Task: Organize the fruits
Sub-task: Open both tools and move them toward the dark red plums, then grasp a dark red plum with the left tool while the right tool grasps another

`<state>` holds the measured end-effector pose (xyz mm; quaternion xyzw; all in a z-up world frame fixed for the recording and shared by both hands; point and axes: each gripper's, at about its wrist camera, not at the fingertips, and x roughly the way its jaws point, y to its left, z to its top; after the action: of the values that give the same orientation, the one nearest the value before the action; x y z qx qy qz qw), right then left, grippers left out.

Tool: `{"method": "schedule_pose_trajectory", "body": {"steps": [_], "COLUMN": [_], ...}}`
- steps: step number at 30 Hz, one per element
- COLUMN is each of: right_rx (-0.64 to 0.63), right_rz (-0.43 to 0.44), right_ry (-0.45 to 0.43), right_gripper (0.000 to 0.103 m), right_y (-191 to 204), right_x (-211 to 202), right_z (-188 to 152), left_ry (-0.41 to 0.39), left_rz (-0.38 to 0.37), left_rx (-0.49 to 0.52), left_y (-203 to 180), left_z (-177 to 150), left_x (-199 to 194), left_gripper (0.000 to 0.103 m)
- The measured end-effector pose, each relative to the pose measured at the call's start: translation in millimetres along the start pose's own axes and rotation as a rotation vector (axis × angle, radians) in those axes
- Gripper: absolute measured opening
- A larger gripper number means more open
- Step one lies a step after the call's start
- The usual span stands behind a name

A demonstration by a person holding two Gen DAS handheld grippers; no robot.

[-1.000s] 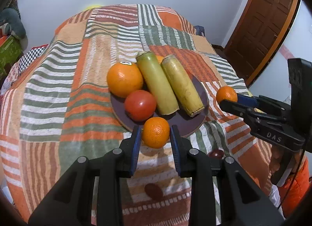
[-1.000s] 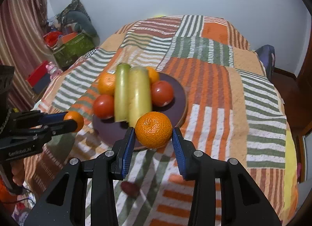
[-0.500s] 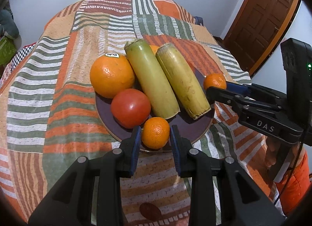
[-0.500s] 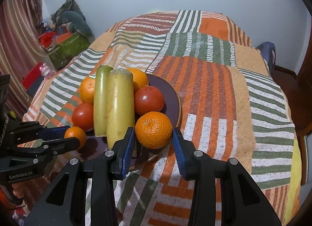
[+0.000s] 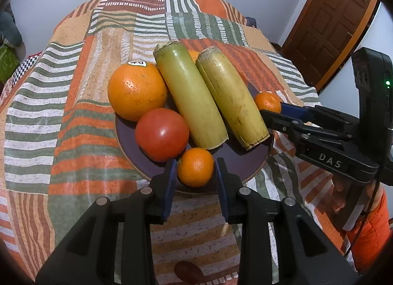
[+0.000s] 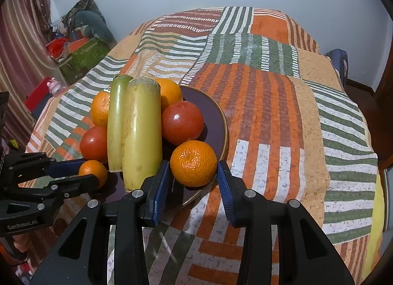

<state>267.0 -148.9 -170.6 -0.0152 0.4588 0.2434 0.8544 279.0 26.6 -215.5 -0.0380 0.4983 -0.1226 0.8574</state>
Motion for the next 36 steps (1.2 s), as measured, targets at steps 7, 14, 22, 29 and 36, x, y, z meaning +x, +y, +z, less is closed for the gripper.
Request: {"method": "schedule_pose_trajectory", "body": {"steps": [7,14,22,29,36], "right_rx": [-0.003,-0.002,-0.011,-0.003,0.01], "right_rz": [-0.018,-0.008,0.002,0.02,0.054], "right_ry": [-0.006,-0.031,-0.054,-0.021,0.042], "right_gripper": [0.045,0.045,0.052,0.052,0.052], "right_y": [-2,5,22,31,37], "right_x": [-13,-36,-58,-57,-47], "right_z": [-4,-7,-21,-40,-58], "left_ry": [-0.016,-0.045,-0.058,-0.02,0.02], "left_rz": [0.011,0.033,0.048,0.061,0.027], "left_rx": [-0.015,-0.029,-0.033,-0.027,-0.05], "left_y": [2,5,5,4,4], "left_z": [-3,-9,-25,-52,-76], "left_x": [-11,-35,-62,-66,-62], "left_gripper": [0.032,0.035,0.038,0.038,0.038]}}
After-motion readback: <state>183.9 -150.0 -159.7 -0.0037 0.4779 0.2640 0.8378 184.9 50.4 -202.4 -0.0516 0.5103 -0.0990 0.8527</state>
